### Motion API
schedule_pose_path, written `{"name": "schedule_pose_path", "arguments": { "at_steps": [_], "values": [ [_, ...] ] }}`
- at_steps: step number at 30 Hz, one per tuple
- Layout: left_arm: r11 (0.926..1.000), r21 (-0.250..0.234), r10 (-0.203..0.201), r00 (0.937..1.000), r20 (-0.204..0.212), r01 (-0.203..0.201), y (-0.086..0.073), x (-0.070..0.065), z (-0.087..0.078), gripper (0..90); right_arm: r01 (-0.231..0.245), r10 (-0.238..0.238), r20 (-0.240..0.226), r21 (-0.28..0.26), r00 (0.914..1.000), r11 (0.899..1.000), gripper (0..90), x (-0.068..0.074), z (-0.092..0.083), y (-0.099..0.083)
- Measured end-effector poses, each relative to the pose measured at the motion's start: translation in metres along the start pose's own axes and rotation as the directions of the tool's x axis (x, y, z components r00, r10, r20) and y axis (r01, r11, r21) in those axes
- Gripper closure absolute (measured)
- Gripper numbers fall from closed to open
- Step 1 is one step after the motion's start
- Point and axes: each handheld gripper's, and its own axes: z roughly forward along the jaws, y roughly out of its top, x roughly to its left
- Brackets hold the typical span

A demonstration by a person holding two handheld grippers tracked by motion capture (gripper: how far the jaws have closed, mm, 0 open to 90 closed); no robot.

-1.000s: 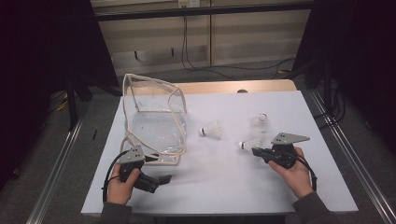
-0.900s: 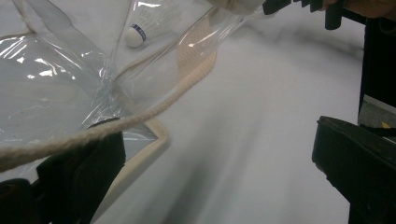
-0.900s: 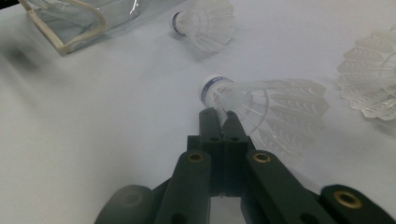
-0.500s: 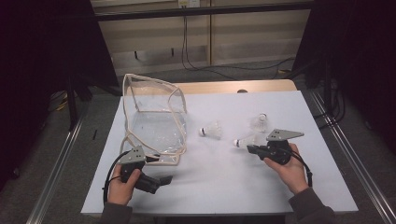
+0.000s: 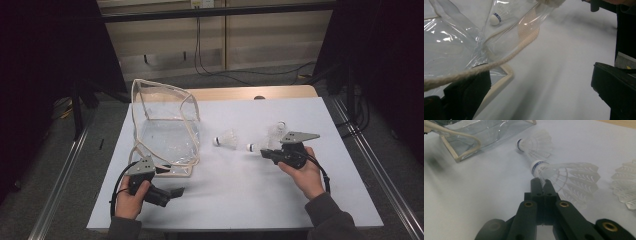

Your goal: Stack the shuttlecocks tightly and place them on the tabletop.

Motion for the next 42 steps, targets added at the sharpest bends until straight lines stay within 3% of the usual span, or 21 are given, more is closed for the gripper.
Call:
{"name": "schedule_pose_path", "arguments": {
  "at_steps": [22, 42],
  "values": [
    [1.0, 0.004, 0.004, 1.0, -0.002, -0.004, 0.0, 0.0, 0.0, 2.8, 0.005, -0.004, 0.016, -0.01, 0.9999, 1.0, 90.0, -0.009, 0.01, 0.022],
    [1.0, 0.003, 0.006, 1.0, 0.0, -0.006, 0.0, -0.001, 0.0, 2.8, 0.012, -0.012, 0.044, -0.003, 0.999, 1.0, 90.0, -0.013, 0.021, 0.032]
  ]
}}
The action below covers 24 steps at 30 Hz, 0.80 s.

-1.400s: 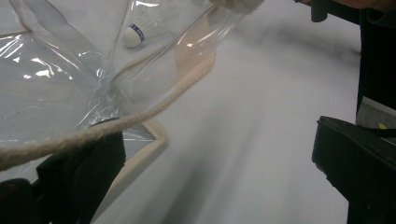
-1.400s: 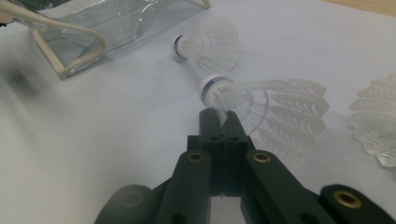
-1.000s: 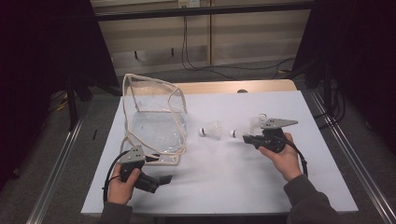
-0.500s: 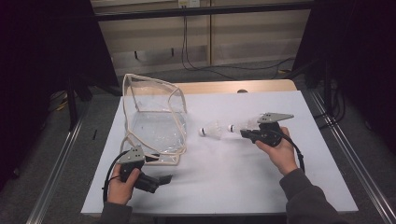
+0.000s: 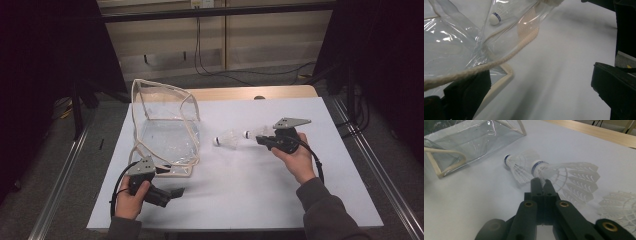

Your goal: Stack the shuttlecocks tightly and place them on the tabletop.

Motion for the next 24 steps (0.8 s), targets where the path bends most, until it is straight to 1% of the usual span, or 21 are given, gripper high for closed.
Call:
{"name": "schedule_pose_path", "arguments": {
  "at_steps": [4, 10, 11, 13, 24],
  "values": [
    [1.0, 0.001, -0.002, 1.0, 0.001, 0.002, 0.0, 0.0002, -0.0002, 2.8, -0.006, 0.006, 0.003, -0.005, 1.0, 1.0, 90.0, -0.0019, 0.0009, -0.0003],
    [1.0, -0.001, 0.0, 1.0, 0.001, 0.0, -0.0001, 0.0003, 0.0005, 2.8, 0.001, -0.001, 0.002, -0.007, 1.0, 1.0, 90.0, -0.0029, 0.003, 0.0013],
    [1.0, -0.001, 0.001, 1.0, 0.0, -0.001, -0.0001, 0.0003, 0.0004, 2.8, -0.005, 0.005, 0.0, -0.006, 1.0, 1.0, 90.0, -0.0028, 0.0035, 0.0017],
    [1.0, -0.001, 0.001, 1.0, 0.0, -0.001, -0.0001, 0.0003, 0.0004, 2.8, 0.004, -0.004, 0.002, -0.002, 1.0, 1.0, 90.0, -0.0037, 0.0047, 0.0026],
    [1.0, 0.003, 0.002, 1.0, 0.002, -0.002, -0.0001, 0.0002, 0.0008, 2.8, 0.008, -0.008, 0.001, 0.008, 1.0, 1.0, 90.0, -0.0028, 0.0099, 0.0045]
  ]
}}
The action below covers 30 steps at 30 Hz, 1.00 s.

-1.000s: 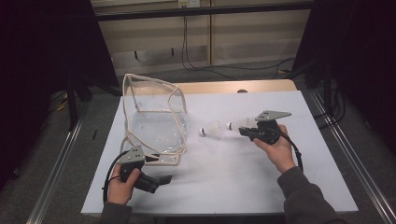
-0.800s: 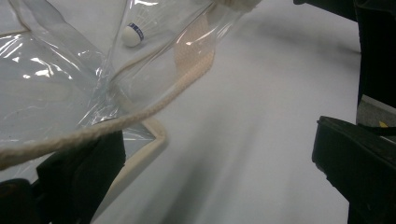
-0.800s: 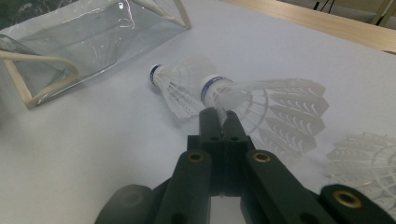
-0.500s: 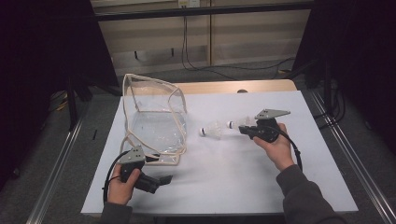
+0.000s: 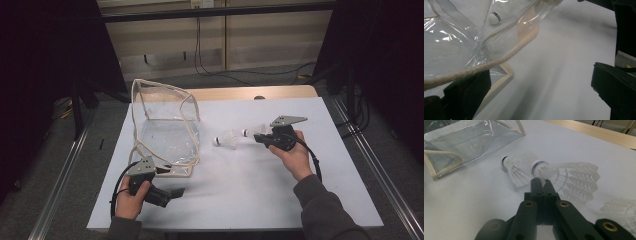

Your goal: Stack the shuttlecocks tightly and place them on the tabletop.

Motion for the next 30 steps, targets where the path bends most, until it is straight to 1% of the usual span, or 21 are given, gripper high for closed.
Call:
{"name": "schedule_pose_path", "arguments": {
  "at_steps": [5, 10, 13, 18, 21, 23, 30],
  "values": [
    [1.0, 0.003, 0.001, 1.0, -0.003, -0.001, 0.0, 0.001, -0.001, 2.8, -0.001, 0.001, 0.0, 0.002, 1.0, 1.0, 90.0, 0.0, 0.002, 0.0],
    [1.0, 0.001, 0.0, 1.0, 0.0, 0.0, 0.0, 0.0, 0.0, 2.8, 0.007, -0.007, 0.002, 0.008, 1.0, 1.0, 90.0, 0.001, 0.006, 0.0],
    [1.0, 0.0, -0.001, 1.0, 0.001, 0.001, 0.0, 0.0, 0.0, 2.8, 0.008, -0.008, -0.004, 0.012, 1.0, 1.0, 90.0, 0.002, 0.008, 0.0],
    [1.0, -0.001, 0.0, 1.0, 0.0, 0.0, 0.0, 0.0, 0.0, 2.8, -0.004, 0.005, -0.013, 0.011, 0.9999, 1.0, 90.0, 0.002, 0.012, 0.0],
    [1.0, -0.001, 0.001, 1.0, 0.001, -0.001, 0.0, 0.0, 0.0, 2.8, 0.003, -0.002, -0.008, 0.016, 1.0, 1.0, 90.0, 0.002, 0.014, 0.0],
    [1.0, 0.001, 0.0, 1.0, 0.002, 0.0, 0.0, 0.001, 0.0, 2.8, -0.001, 0.001, -0.005, 0.018, 1.0, 1.0, 90.0, 0.002, 0.014, -0.001],
    [1.0, 0.002, -0.001, 1.0, 0.001, 0.001, 0.0, 0.0, 0.0, 2.8, -0.007, 0.008, -0.014, 0.02, 0.9999, 1.0, 90.0, 0.003, 0.018, -0.002]
  ]
}}
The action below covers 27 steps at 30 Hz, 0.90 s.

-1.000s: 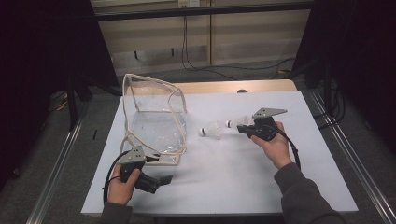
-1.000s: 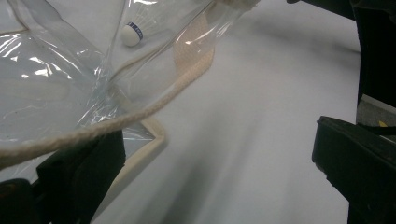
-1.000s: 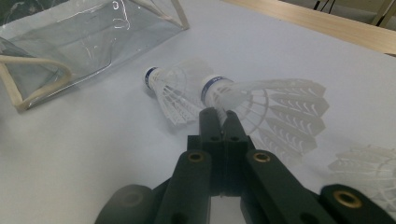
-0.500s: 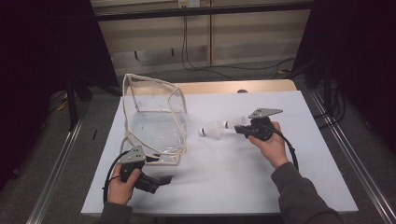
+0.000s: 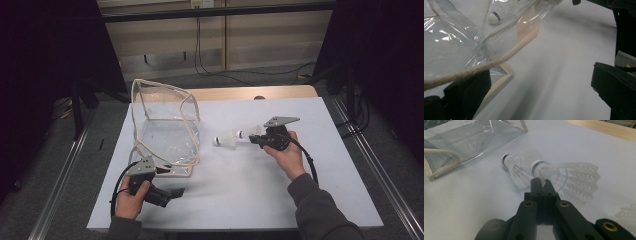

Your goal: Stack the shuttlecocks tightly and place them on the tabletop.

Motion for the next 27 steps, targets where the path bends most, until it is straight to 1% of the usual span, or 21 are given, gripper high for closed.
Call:
{"name": "schedule_pose_path", "arguments": {
  "at_steps": [3, 8, 11, 20, 27],
  "values": [
    [1.0, 0.007, 0.003, 1.0, 0.001, -0.003, 0.0, 0.0, 0.0, 2.8, -0.001, 0.001, -0.003, -0.002, 1.0, 1.0, 90.0, 0.0, 0.002, -0.001],
    [1.0, 0.001, 0.001, 1.0, 0.001, -0.001, 0.0, 0.0, 0.0, 2.8, -0.005, 0.005, -0.014, 0.001, 0.9999, 1.0, 90.0, 0.0, 0.005, -0.001],
    [1.0, 0.008, 0.002, 1.0, 0.0, -0.002, 0.0, 0.0, 0.0, 2.8, 0.002, -0.002, -0.017, 0.003, 0.9999, 1.0, 90.0, 0.001, 0.006, 0.0],
    [1.0, 0.005, 0.001, 1.0, -0.001, -0.001, 0.0, 0.0, 0.0, 2.8, 0.016, -0.016, -0.036, 0.002, 0.9992, 1.0, 90.0, 0.005, 0.01, 0.001],
    [1.0, 0.002, 0.0, 1.0, 0.0, 0.0, 0.0, 0.0, 0.0, 2.8, 0.007, -0.007, -0.051, -0.002, 0.9987, 1.0, 90.0, 0.007, 0.014, 0.001]
  ]
}}
